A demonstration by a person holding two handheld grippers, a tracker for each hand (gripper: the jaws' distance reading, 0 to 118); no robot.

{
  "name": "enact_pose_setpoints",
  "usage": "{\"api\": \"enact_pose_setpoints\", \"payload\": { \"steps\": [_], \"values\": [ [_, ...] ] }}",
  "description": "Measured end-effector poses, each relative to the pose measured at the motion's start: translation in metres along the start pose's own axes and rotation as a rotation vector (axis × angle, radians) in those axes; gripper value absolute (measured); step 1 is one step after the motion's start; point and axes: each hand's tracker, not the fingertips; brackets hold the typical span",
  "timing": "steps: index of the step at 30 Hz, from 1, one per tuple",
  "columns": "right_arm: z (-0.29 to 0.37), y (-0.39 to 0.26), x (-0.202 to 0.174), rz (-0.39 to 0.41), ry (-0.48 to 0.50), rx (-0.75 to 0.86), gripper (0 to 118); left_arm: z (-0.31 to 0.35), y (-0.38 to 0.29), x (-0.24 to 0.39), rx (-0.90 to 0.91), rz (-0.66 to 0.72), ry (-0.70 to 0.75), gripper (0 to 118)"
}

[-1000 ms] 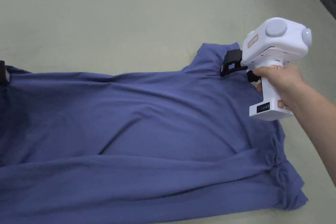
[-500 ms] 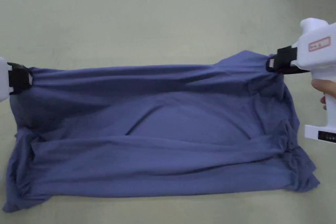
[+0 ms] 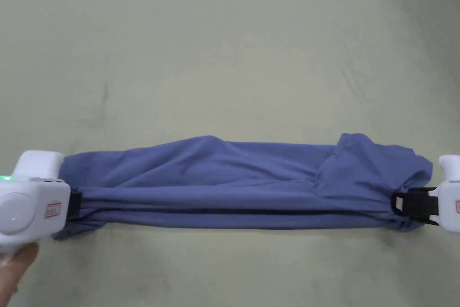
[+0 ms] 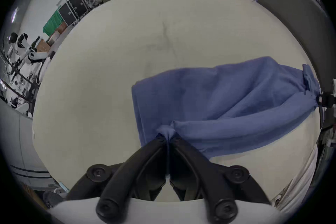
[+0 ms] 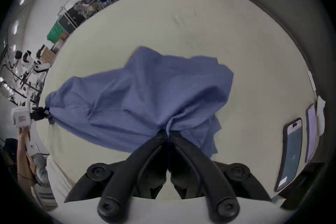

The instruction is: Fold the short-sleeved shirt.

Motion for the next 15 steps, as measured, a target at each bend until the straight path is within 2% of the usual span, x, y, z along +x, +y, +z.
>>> {"api": "enact_pose_setpoints", "payload": {
  "steps": [2,5,6,7,8,9,11,12,15],
  "values": [
    [-0.008,0.0,-0.002,0.026,-0.033,-0.006,3,-0.004,0.0,0.005,-0.007,-0.015,0.017,0],
    [-0.014,0.004,-0.006,0.023,-0.037,-0.013,4,-0.004,0.001,0.009,-0.009,-0.032,0.031,0],
    [-0.013,0.005,-0.007,0.024,-0.04,-0.009,5,-0.003,0.0,0.01,-0.005,-0.028,0.033,4],
    [-0.011,0.005,-0.008,0.023,-0.036,-0.004,28,0.0,-0.001,0.008,0.013,-0.015,0.036,29],
    [-0.006,0.004,-0.009,0.014,-0.028,0.008,66,0.006,-0.001,0.007,0.032,0.007,0.045,70],
    [0.0,0.004,-0.009,-0.009,-0.015,0.016,79,0.013,-0.002,0.006,0.054,0.018,0.054,92],
    [0.017,0.001,-0.01,-0.023,0.02,0.033,101,0.036,-0.008,0.002,0.117,0.008,0.072,104],
    [0.028,-0.002,-0.014,-0.027,0.017,0.062,118,0.052,-0.012,0.001,0.172,0.002,0.08,107],
    [0.072,-0.013,-0.024,-0.019,-0.018,0.18,118,0.104,-0.028,-0.002,0.305,0.055,0.139,107]
  ]
}}
